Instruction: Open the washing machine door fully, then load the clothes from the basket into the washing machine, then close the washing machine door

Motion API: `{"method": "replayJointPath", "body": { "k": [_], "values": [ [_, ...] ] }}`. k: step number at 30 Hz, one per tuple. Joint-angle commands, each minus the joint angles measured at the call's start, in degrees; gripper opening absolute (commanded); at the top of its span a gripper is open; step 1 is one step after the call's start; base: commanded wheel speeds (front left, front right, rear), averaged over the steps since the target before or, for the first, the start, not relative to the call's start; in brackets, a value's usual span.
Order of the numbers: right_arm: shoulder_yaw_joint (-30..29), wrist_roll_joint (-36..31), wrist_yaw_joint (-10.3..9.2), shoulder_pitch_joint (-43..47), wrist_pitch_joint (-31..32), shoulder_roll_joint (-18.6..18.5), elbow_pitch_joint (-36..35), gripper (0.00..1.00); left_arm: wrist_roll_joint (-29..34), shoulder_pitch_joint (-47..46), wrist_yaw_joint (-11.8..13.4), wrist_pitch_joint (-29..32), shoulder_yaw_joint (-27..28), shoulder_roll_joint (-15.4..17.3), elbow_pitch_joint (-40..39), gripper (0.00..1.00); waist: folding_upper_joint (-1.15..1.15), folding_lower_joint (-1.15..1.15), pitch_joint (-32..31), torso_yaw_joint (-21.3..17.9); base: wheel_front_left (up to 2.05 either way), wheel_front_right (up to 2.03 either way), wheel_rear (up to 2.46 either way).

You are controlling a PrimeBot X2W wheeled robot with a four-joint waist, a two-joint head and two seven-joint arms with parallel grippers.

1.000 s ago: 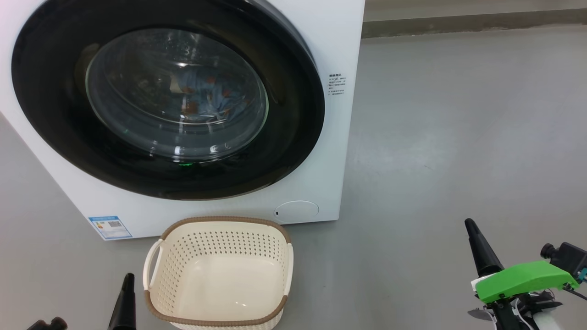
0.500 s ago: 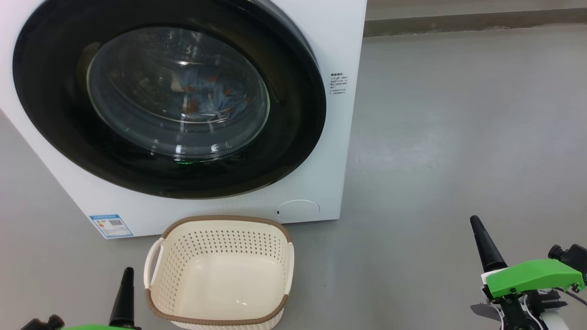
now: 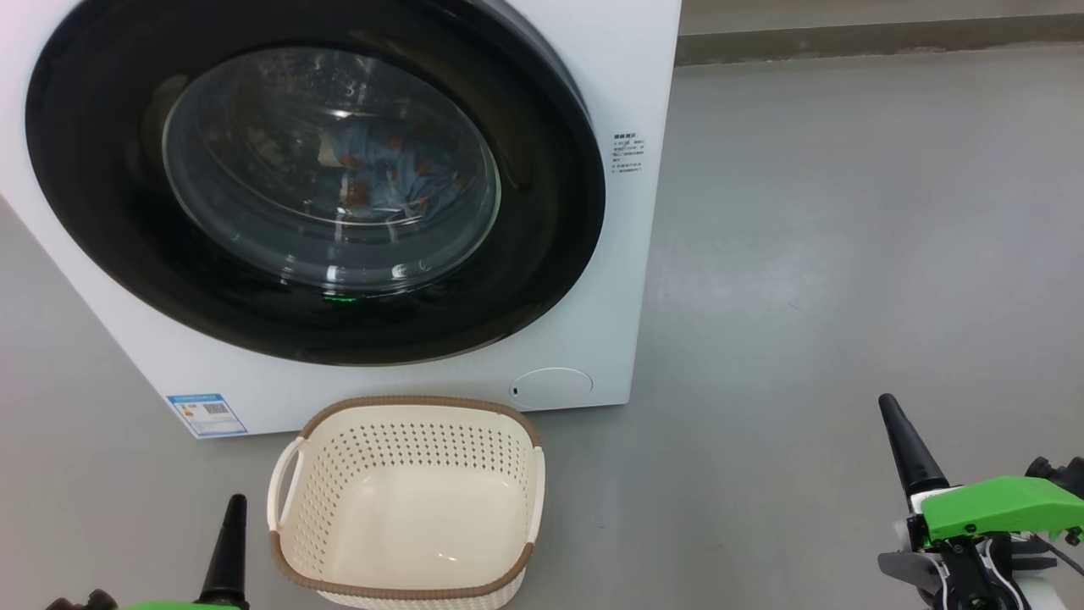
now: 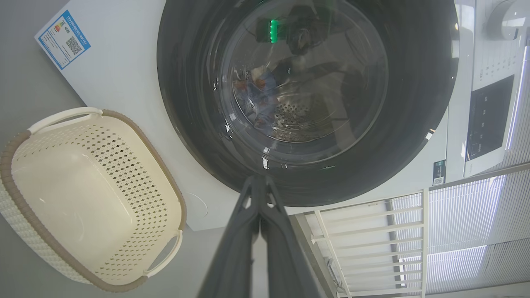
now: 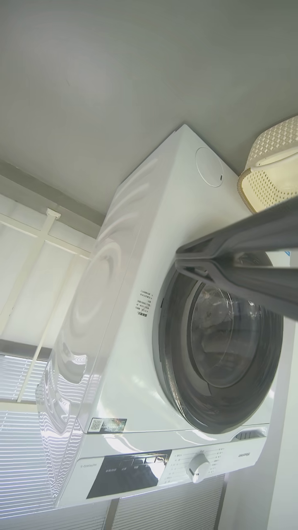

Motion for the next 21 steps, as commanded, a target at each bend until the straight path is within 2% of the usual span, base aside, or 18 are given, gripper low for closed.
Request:
{"method": "replayJointPath", "body": {
  "k": [1,21],
  "values": [
    [0.10,1.53,0.10,-0.57,0.42,-0.12,-1.88,0.00,-1.41,-3.01,-0.47,0.59,1.92,0.46,-1.77,0.00,0.00,0.00,0.01,0.02,0.00,0.00,0.00],
    [-3.17,11.09,0.04,-0.26,3.60,1.42,-3.02,0.00,-9.94,-3.73,-0.93,3.73,4.51,-1.12,-2.01,0.00,0.00,0.00,0.24,0.32,0.00,0.00,0.00]
  ]
}}
